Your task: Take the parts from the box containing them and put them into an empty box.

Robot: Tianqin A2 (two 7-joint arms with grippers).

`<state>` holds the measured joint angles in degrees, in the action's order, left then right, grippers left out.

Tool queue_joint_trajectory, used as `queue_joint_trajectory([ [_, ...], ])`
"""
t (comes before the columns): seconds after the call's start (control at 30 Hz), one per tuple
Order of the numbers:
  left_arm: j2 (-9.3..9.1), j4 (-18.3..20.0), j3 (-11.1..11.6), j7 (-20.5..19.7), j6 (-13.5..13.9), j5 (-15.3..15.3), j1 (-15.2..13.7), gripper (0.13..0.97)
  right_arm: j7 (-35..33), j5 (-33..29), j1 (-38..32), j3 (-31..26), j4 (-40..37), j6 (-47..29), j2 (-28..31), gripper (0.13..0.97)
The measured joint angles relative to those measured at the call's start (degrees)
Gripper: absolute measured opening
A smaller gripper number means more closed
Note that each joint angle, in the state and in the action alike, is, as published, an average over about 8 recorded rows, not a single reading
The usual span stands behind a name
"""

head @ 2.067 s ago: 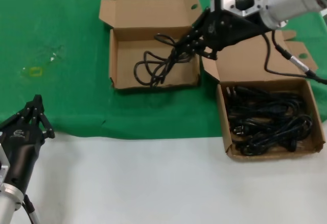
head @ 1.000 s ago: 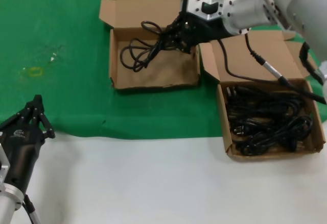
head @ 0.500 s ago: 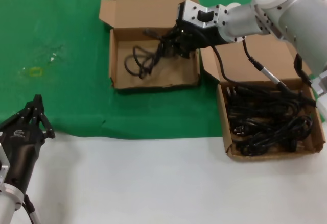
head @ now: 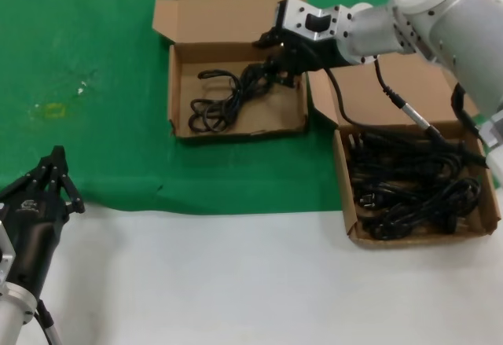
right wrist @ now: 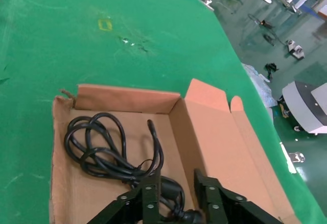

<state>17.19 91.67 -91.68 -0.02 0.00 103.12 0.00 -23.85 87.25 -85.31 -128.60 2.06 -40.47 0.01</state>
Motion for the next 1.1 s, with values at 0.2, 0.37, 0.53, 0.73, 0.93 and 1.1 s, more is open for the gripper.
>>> queue_joint_trajectory([
  [0.2,0.00,0.00,0.00,0.00,0.00,0.00,0.00,0.144,-1.41,0.44,-0.62,1.83,-0.68,-0.40,0.08,0.291],
  [0.37,0.00,0.00,0.00,0.00,0.00,0.00,0.00,0.145,-1.62,0.52,-0.71,2.13,-0.77,-0.46,0.10,0.395],
  [0.53,0.00,0.00,0.00,0.00,0.00,0.00,0.00,0.150,-1.63,0.52,-0.71,2.14,-0.78,-0.47,0.10,0.458],
  [0.73,0.00,0.00,0.00,0.00,0.00,0.00,0.00,0.159,-1.63,0.52,-0.71,2.14,-0.78,-0.47,0.10,0.568],
  [0.93,0.00,0.00,0.00,0.00,0.00,0.00,0.00,0.210,-1.48,0.62,-0.16,2.36,-0.20,-0.21,0.21,0.699],
  [1.1,0.00,0.00,0.00,0.00,0.00,0.00,0.00,0.271,-0.62,1.15,2.82,3.57,2.92,1.20,0.80,0.804],
])
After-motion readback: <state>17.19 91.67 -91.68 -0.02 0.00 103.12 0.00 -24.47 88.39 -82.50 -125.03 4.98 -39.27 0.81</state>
